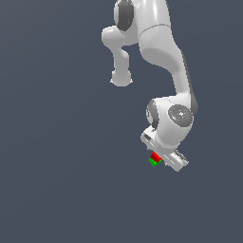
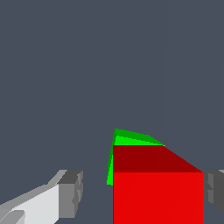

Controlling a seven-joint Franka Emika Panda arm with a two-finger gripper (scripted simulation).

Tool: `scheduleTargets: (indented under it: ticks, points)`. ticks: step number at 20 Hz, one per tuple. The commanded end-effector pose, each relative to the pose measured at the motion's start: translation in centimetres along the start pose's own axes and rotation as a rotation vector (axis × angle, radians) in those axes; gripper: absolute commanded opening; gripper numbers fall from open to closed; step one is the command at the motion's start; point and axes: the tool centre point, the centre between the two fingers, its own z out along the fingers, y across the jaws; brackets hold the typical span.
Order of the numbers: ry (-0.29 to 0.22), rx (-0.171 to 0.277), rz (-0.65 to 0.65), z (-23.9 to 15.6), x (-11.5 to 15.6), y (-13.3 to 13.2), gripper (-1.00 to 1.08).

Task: Stack the red cube on top of the green cube.

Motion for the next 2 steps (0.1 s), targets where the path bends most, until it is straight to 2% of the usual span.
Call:
scheduleTargets:
  ticks: [1, 2]
  points:
    - [0.0, 0.0, 0.0, 0.0, 0.0, -0.01, 1.0]
    - [0.0, 0.0, 0.0, 0.0, 0.0, -0.01, 1.0]
